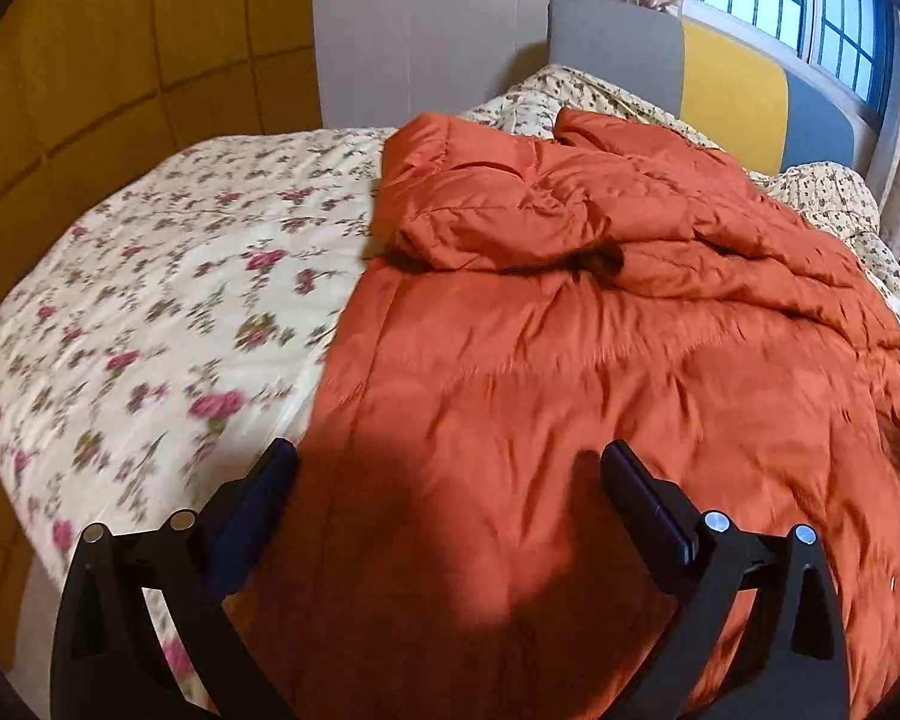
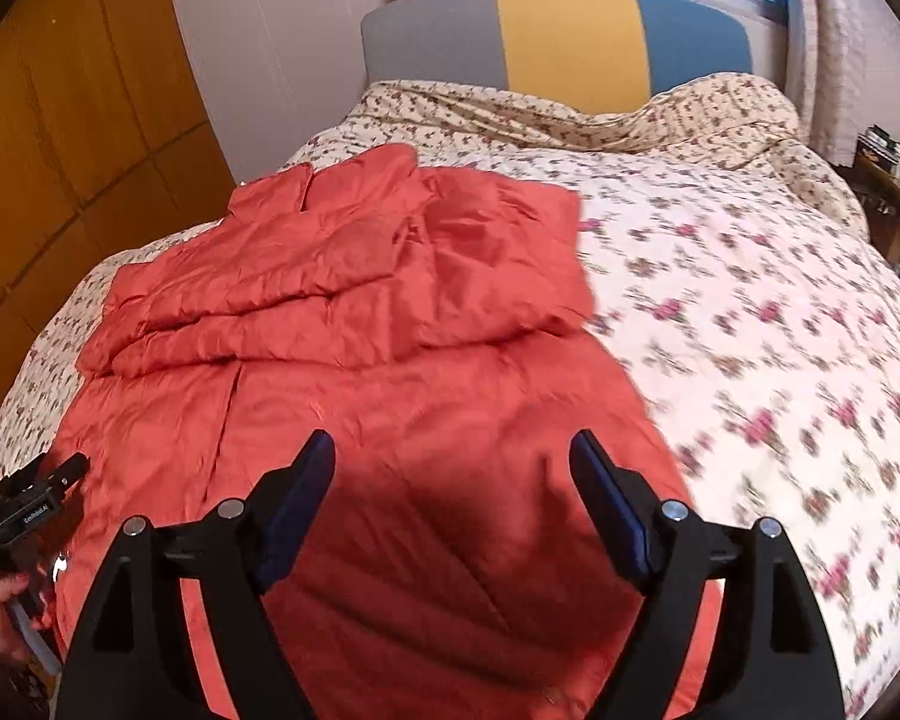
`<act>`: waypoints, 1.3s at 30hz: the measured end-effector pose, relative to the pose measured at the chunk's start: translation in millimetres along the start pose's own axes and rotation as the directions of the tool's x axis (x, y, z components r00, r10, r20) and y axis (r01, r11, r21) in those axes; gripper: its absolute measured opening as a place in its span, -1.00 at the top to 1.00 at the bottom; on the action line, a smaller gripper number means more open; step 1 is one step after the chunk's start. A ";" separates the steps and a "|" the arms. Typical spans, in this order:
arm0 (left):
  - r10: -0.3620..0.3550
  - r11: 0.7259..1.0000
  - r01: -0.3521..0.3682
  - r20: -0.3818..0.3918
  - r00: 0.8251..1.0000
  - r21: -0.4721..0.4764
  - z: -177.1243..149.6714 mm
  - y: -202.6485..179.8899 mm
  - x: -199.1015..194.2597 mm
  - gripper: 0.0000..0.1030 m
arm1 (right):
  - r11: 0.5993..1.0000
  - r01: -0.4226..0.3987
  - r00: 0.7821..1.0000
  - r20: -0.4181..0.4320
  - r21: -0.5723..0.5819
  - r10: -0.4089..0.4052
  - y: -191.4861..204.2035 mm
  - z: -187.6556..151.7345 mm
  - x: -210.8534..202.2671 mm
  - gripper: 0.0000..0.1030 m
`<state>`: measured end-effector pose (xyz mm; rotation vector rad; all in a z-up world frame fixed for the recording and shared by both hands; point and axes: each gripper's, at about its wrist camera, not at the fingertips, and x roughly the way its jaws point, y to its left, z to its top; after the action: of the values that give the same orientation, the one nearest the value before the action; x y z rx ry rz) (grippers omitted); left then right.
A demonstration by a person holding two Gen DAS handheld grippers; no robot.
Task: Fold large clothes
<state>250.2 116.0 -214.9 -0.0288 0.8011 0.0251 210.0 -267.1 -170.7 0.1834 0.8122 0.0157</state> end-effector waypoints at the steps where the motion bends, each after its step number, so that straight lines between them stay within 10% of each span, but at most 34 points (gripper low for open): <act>1: 0.002 1.000 -0.002 0.006 1.000 -0.001 -2.8 1.3 -3.5 -0.94 | 1.000 0.010 1.000 0.009 0.005 -0.010 -6.7 -6.2 -9.5 -0.61; 17: -0.027 0.993 0.025 -0.019 0.999 -0.116 -56.3 47.1 -41.5 -0.94 | 0.989 0.106 0.994 0.011 0.108 -0.107 -80.0 -61.6 -64.2 -0.66; 39: -0.164 0.985 0.162 -0.030 0.986 -0.067 -98.3 40.3 -69.5 -0.65 | 0.968 -0.019 0.994 -0.095 0.251 0.044 -118.9 -120.0 -75.1 -0.66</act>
<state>130.0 152.0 -234.0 -0.1561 0.8310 -0.1045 64.8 -371.6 -217.5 0.4373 0.9106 -0.0480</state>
